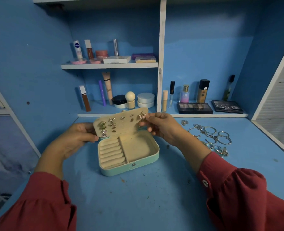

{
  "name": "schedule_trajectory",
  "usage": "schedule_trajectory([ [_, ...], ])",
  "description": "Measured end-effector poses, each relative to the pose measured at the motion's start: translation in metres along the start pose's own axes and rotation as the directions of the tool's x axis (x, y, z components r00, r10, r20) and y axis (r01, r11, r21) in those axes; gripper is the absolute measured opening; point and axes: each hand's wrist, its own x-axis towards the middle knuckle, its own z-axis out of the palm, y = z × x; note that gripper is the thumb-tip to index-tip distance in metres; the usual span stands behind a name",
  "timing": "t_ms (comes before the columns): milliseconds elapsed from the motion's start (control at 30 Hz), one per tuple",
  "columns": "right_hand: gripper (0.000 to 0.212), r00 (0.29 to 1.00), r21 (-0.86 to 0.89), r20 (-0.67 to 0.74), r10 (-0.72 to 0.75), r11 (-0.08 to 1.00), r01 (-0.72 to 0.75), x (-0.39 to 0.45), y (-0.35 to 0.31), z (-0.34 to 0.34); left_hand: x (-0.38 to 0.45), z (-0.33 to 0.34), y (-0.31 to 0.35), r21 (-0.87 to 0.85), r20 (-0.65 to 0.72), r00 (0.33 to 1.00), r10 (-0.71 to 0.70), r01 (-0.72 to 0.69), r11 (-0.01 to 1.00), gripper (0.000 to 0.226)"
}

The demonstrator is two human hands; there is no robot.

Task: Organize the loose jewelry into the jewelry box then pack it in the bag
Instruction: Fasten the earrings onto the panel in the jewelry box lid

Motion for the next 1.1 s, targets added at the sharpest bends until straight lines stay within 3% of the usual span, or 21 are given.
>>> schedule_trajectory([
  [133,0.014,0.991,-0.223,-0.108,-0.081,0.973,0.055,0.000,0.003,0.004,0.003,-0.002,-0.005,-0.011,-0.074,0.997,-0.002,0.002,1.000,0.025],
  [333,0.006,0.985,-0.468,-0.148,-0.085,0.884,0.006,-0.004,-0.006,0.000,0.012,0.001,-0.013,-0.039,-0.127,0.992,0.010,-0.015,0.999,0.031],
  [467,0.003,0.995,-0.757,-0.087,-0.057,0.653,-0.029,-0.008,-0.024,-0.015,0.016,-0.001,-0.020,-0.006,-0.170,0.985,0.019,-0.021,1.000,0.017],
  [567,0.004,1.000,-0.867,-0.023,0.010,0.497,-0.025,-0.015,-0.037,-0.024,0.019,0.000,-0.024,0.053,-0.204,0.978,0.045,-0.035,0.998,0.014],
  [800,0.010,0.969,-0.983,0.028,0.246,0.184,-0.018,-0.025,-0.048,-0.036,0.020,0.000,-0.030,0.034,-0.236,0.971,0.046,-0.039,0.999,0.014],
  [1100,0.020,0.965,-0.995,-0.025,0.261,0.087,-0.049,-0.022,-0.039,-0.030,0.021,-0.001,-0.034,0.008,-0.232,0.972,0.039,-0.038,0.999,0.013],
])
